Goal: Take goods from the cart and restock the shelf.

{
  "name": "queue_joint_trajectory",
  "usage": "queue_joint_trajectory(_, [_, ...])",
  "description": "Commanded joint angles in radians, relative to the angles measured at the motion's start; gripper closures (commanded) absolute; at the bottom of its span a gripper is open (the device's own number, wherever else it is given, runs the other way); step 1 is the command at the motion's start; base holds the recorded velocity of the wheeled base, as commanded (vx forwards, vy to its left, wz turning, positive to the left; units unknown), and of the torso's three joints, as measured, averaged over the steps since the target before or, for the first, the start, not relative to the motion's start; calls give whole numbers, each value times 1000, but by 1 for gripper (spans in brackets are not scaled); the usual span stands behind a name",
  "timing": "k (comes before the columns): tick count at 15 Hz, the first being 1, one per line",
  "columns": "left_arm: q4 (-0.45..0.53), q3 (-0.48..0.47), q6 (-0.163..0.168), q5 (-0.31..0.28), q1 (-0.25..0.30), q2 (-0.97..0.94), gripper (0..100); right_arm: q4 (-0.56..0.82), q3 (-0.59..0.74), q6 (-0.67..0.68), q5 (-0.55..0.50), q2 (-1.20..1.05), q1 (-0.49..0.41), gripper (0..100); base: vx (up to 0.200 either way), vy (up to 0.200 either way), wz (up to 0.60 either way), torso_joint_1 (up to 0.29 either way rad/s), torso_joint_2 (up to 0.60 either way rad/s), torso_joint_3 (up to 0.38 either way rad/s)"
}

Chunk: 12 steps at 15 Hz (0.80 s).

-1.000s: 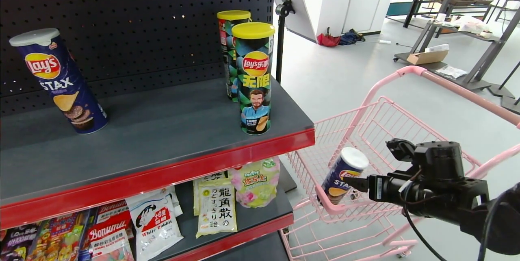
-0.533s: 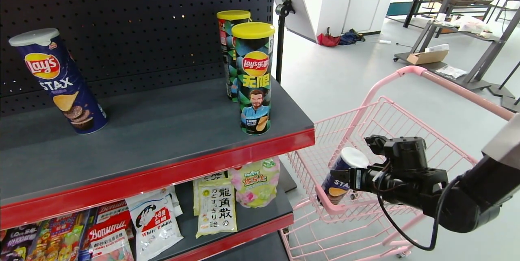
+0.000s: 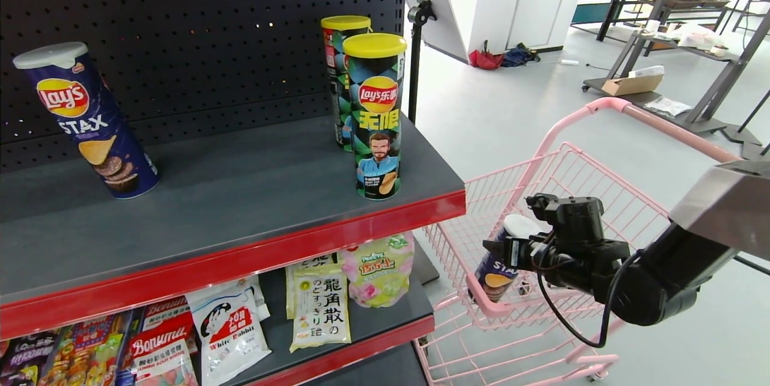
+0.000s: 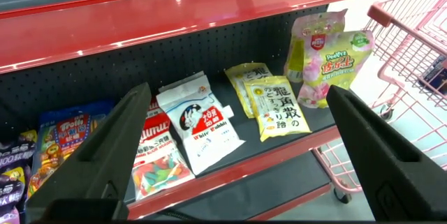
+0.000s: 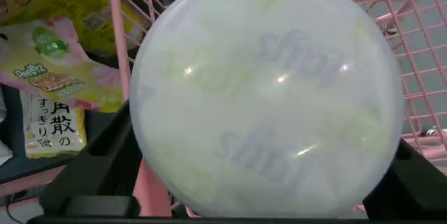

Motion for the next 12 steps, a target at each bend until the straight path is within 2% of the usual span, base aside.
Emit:
queue_joint_trajectory(1, [0, 0, 0, 0, 0, 1, 0, -1, -3, 15, 0, 22, 11, 100, 0, 0, 0, 0, 0, 0])
queue_joint_trajectory(6, [0, 0, 0, 0, 0, 1, 0, -6, -15, 59, -21, 18, 39, 100, 0, 0, 0, 0, 0, 0])
queue_joint_trajectory(9, [0, 0, 0, 0, 0, 1, 0, 17, -98, 36, -51, -79, 14, 100, 0, 0, 0, 0, 0, 0])
queue_joint_trajectory(11, [0, 0, 0, 0, 0, 1, 0, 105, -201, -117, -54, -212, -45, 100, 0, 0, 0, 0, 0, 0])
queue_joint_trajectory(12, [0, 0, 0, 0, 0, 1, 0, 121, -219, -151, -54, -238, -58, 100, 0, 0, 0, 0, 0, 0])
